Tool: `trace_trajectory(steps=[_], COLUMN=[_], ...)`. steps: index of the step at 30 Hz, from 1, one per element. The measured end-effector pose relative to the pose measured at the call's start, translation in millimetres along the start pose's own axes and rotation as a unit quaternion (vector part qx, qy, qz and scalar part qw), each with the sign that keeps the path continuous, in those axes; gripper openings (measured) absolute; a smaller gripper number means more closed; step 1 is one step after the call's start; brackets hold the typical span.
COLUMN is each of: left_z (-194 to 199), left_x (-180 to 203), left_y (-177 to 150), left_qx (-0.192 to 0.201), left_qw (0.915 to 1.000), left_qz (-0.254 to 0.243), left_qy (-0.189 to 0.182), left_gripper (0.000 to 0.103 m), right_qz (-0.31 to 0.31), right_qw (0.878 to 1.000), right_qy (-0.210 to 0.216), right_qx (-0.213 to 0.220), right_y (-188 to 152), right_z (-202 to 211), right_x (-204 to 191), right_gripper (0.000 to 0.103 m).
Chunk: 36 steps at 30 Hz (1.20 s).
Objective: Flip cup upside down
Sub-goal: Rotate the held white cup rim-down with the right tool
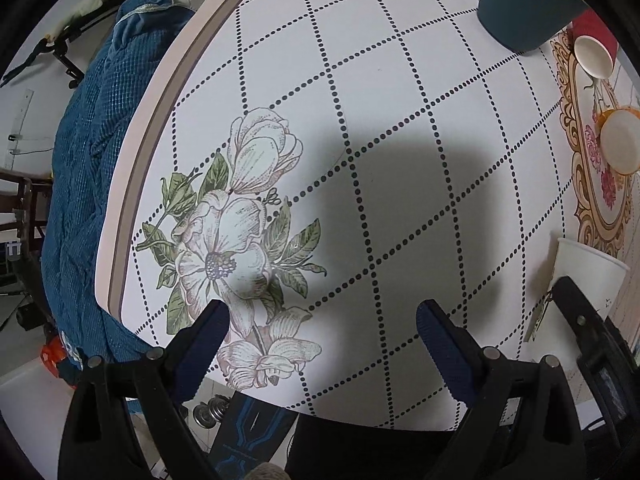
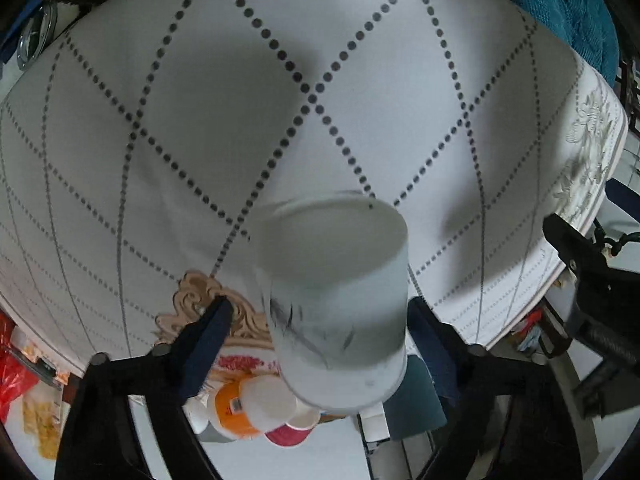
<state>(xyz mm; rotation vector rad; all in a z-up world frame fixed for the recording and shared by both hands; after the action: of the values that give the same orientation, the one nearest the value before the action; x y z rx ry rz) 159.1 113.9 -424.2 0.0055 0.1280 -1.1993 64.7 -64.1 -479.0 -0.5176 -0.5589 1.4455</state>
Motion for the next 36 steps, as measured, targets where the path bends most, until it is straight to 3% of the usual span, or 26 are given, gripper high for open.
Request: trace_trajectory(steps=[3, 5, 7, 10, 12, 13, 15, 18, 19, 21, 22, 24, 25, 26, 28, 30, 31, 33, 34, 36], left_z=[-0.6, 0.3, 1.0, 1.8, 4.9, 6.6, 10.3, 14.7, 16.1, 18.5, 20.3, 22.3, 22.8, 23.6, 24.6, 25.9, 26.6, 28.5, 28.8, 28.6], left_x=[0.7, -0.1, -2.1, -8.9, -10.7, -10.4, -10.8, -10.7, -9.6, -7.5, -5.4, -1.1, 0.9, 3.2, 10.1, 15.4, 19.1, 28.5, 31.8, 34.0], left_y=[2.3, 3.4, 4.8, 12.7, 15.4, 14.8, 16.5, 17.1, 17.0, 17.7, 17.2, 16.8, 16.5, 15.6, 13.4, 11.5, 9.8, 5.7, 4.0, 2.5], left_qx=[0.0, 0.002, 0.003, 0.007, 0.011, 0.013, 0.017, 0.021, 0.022, 0.025, 0.026, 0.028, 0.03, 0.031, 0.032, 0.034, 0.034, 0.034, 0.035, 0.034], left_qw=[1.0, 1.0, 1.0, 0.9999, 0.9999, 0.9999, 0.9998, 0.9997, 0.9997, 0.9997, 0.9996, 0.9995, 0.9994, 0.9994, 0.9993, 0.9991, 0.999, 0.9989, 0.9988, 0.9986], left_qz=[-0.001, -0.001, 0.001, 0.004, 0.006, 0.007, 0.006, 0.004, 0.002, -0.001, -0.003, -0.008, -0.011, -0.013, -0.018, -0.024, -0.026, -0.031, -0.034, -0.039], left_qy=[0.002, 0.002, 0.003, 0.006, 0.008, 0.009, 0.009, 0.009, 0.009, 0.01, 0.01, 0.01, 0.011, 0.011, 0.011, 0.012, 0.011, 0.011, 0.012, 0.012], left_gripper=[0.096, 0.096, 0.096, 0.096, 0.096, 0.096, 0.096, 0.096, 0.096, 0.096, 0.096, 0.096, 0.096, 0.096, 0.096, 0.096, 0.096, 0.096, 0.096, 0.096], right_qz=[-0.019, -0.052, -0.117, -0.22, -0.284, -0.33, -0.38, -0.466, -0.501, -0.537, -0.562, -0.591, -0.612, -0.621, -0.649, -0.677, -0.684, -0.705, -0.71, -0.726], right_qw=[1.0, 0.998, 0.99, 0.966, 0.944, 0.924, 0.897, 0.838, 0.808, 0.773, 0.744, 0.709, 0.679, 0.665, 0.617, 0.559, 0.545, 0.496, 0.483, 0.432], right_qy=[0.015, 0.034, 0.079, 0.132, 0.167, 0.195, 0.225, 0.285, 0.311, 0.338, 0.359, 0.384, 0.404, 0.413, 0.443, 0.475, 0.482, 0.504, 0.51, 0.531], right_qx=[-0.003, 0.0, 0.008, 0.01, 0.007, 0.008, 0.007, 0.011, 0.013, 0.017, 0.021, 0.026, 0.031, 0.033, 0.042, 0.053, 0.055, 0.061, 0.063, 0.07], right_y=[-0.1, -5.4, -11.6, -27.6, -41.3, -53.6, -64.4, -86.2, -96.6, -105.5, -114.3, -118.4, -124.9, -128.7, -137.5, -145.8, -146.1, -151.6, -153.9, -161.0], right_z=[-10.2, -16.2, -18.9, -26.8, -35.2, -42.0, -48.9, -63.4, -70.2, -76.5, -82.6, -86.3, -91.0, -94.5, -101.9, -109.7, -110.6, -117.2, -120.1, -129.7], right_x=[8.0, 18.6, 35.4, 58.2, 66.1, 71.0, 76.3, 83.0, 83.5, 83.7, 83.3, 76.2, 74.8, 74.9, 72.0, 65.2, 62.1, 48.6, 44.7, 39.7], right_gripper=[0.067, 0.066, 0.066, 0.066, 0.066, 0.066, 0.066, 0.066, 0.066, 0.066, 0.066, 0.066, 0.066, 0.066, 0.066, 0.066, 0.066, 0.066, 0.066, 0.066])
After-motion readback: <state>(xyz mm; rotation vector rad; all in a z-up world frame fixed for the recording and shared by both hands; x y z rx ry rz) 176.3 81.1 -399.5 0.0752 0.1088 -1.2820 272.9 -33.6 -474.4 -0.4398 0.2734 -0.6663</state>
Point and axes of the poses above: each gripper's, at about its wrist camera, not at the fingertips, and z roughly against the way its jaws point, x to its right, y to its top, the point moved 3 cm from there along -z, roughly the way its jaws point, and after that the axes turned 10 degrees about z, right-handed, at the moved point
